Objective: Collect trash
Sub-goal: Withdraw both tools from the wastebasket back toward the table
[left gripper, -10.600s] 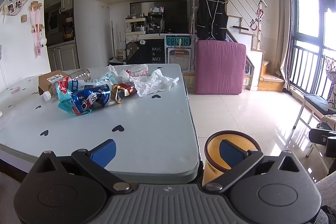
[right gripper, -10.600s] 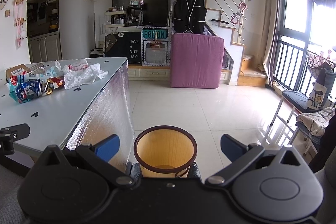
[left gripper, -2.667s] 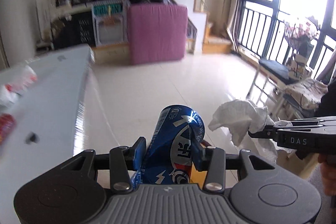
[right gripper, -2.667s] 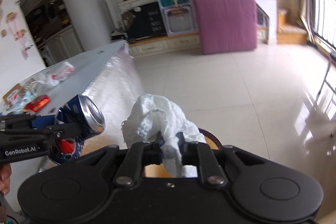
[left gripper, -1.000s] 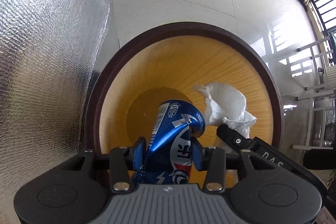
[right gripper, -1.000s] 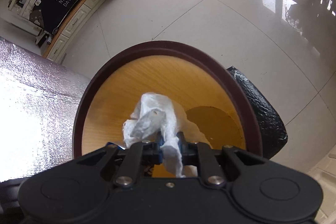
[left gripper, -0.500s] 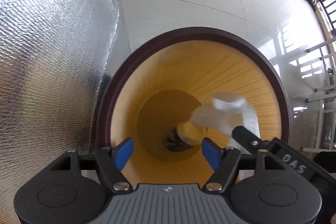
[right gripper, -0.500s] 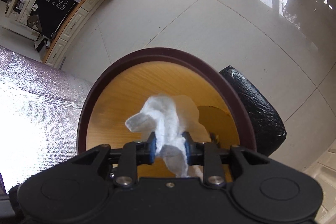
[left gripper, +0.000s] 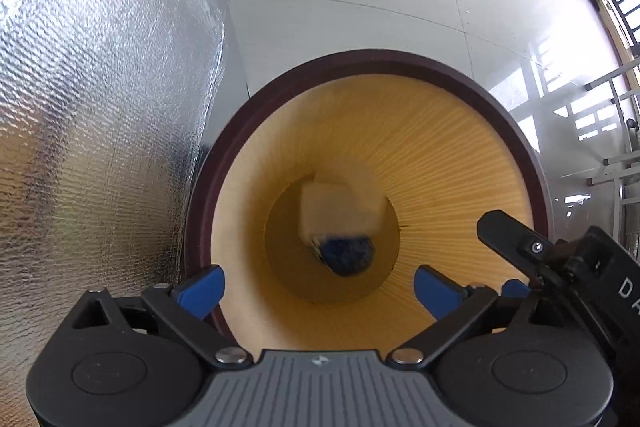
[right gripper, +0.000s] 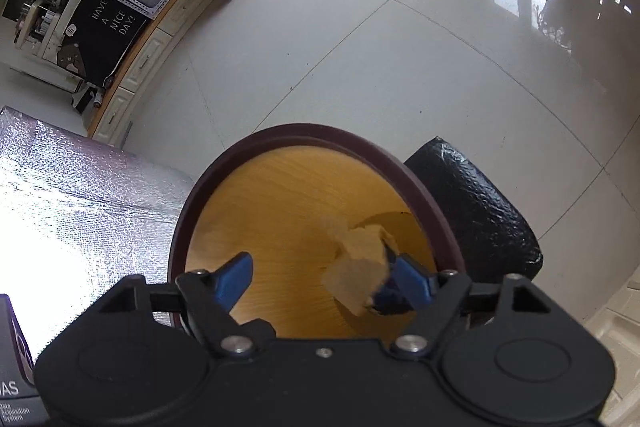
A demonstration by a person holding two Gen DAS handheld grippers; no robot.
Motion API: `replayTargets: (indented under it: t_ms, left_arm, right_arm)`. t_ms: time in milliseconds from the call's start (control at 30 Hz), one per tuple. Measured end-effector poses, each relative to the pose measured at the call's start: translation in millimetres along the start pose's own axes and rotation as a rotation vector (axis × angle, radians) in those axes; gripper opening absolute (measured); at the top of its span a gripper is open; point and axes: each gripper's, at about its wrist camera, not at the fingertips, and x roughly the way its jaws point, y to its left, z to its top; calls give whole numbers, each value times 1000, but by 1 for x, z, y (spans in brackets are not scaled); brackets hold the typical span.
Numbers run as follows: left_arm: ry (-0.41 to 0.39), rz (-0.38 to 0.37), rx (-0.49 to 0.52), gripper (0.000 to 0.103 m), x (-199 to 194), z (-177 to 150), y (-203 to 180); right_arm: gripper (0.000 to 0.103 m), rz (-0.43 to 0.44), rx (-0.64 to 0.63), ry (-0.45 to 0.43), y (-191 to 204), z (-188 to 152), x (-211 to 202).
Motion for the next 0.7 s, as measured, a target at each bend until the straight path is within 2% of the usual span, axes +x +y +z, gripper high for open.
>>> replayTargets:
  t_ms: [300, 433, 567, 633, 700]
  left_arm:
    - [-38, 18, 45, 103, -28, -9, 6]
    - [-81, 30, 55, 103, -47, -12, 12]
    - [-113, 17, 36, 103, -66, -18, 22]
    - [-120, 22, 40, 103, -75, -23, 26]
    - [-121, 31, 46, 103, -83, -29, 29]
  right_arm:
    - [86, -18, -75, -4, 13, 3, -23]
    - [94, -39, -140, -18, 22, 5, -40]
    - [95, -66, -188, -32, 24, 5, -59]
    - [103, -77, -211, -36, 24, 3, -67]
    - [103, -83, -233, -42, 22, 0, -76]
